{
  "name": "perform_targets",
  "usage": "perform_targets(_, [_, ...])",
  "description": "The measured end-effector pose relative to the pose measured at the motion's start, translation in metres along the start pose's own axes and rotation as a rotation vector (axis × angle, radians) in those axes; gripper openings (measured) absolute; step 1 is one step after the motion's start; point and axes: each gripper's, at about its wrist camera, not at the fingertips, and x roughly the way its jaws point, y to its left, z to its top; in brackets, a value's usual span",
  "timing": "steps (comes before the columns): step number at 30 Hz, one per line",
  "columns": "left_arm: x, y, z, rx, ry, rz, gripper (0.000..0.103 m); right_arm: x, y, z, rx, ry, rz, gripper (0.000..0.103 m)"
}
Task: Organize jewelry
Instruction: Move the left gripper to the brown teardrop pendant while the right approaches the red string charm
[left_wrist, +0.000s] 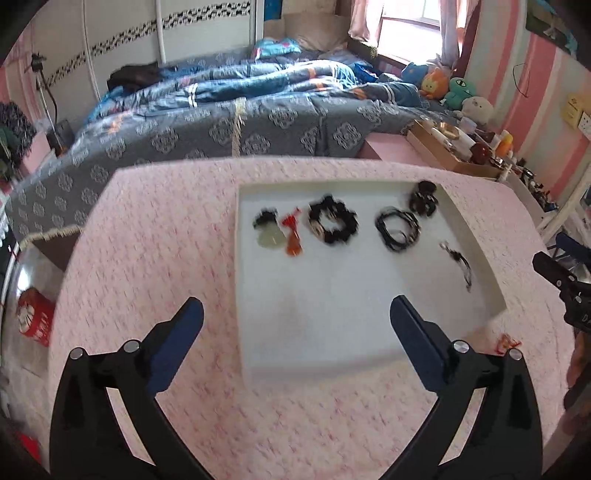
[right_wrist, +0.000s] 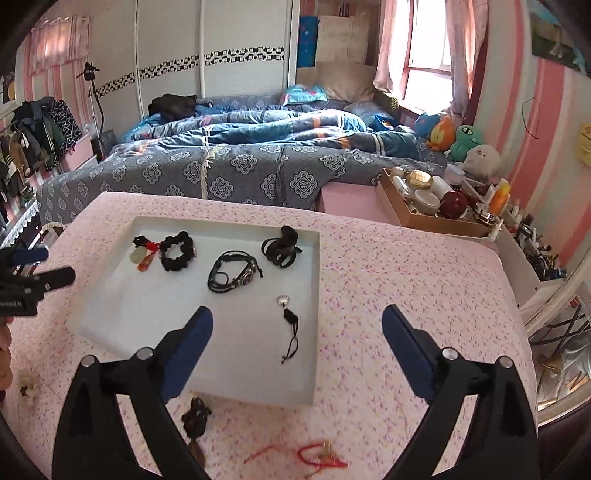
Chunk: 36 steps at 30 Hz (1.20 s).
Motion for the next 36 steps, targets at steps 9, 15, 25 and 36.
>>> perform_targets(9, [-0.018,-0.01,-0.044,0.035,-0.019,0.026,0.1,-0.007,-0.006,-0.038,0.019,0.015,-0.022,0.095])
perform_targets(15, [-0.031,-0.004,-0.062,0.06,-0.042,0.042,0.1,-0.015,-0.019,-0.055,0.04,0.017,-0.089,0.095])
perform_targets(25, [-0.04,0.01,-0.079,0.072,-0.011,0.018,0.1,-0.03,-0.019,-0.065,0.045,0.0,-0.179,0.095])
perform_targets(36, [-0.04,0.019,-0.094,0.055,0.003,0.036,0.1,-0.022,-0.02,-0.078,0.053,0.042,-0.186,0.095])
